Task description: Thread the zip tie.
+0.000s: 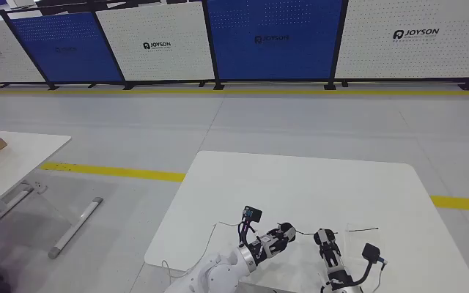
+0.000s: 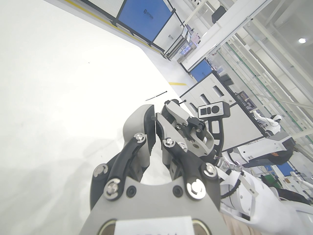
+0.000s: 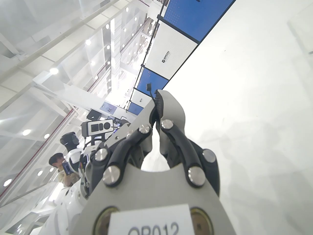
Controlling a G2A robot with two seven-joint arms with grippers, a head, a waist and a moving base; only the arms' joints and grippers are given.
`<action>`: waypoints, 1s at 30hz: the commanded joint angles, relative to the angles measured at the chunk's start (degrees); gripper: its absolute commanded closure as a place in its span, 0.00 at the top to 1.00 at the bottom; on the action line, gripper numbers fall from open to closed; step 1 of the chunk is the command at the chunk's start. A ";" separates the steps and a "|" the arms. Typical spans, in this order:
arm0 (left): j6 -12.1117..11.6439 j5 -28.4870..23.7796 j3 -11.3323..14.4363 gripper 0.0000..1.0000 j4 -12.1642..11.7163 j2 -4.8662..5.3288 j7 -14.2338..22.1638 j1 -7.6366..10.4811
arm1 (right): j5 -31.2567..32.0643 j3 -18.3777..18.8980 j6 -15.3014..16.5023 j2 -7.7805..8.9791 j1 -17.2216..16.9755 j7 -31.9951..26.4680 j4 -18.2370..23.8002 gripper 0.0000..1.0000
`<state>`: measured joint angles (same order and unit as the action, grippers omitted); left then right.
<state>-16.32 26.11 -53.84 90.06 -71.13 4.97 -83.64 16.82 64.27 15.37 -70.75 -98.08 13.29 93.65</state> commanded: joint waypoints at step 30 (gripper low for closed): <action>0.00 0.00 0.00 0.00 0.00 0.00 0.00 0.00 | 0.69 0.51 -0.97 -1.15 0.83 -2.05 -0.54 0.00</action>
<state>-16.32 26.11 -53.84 90.06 -71.13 4.97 -83.64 17.46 64.78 14.38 -71.86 -97.26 11.21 93.16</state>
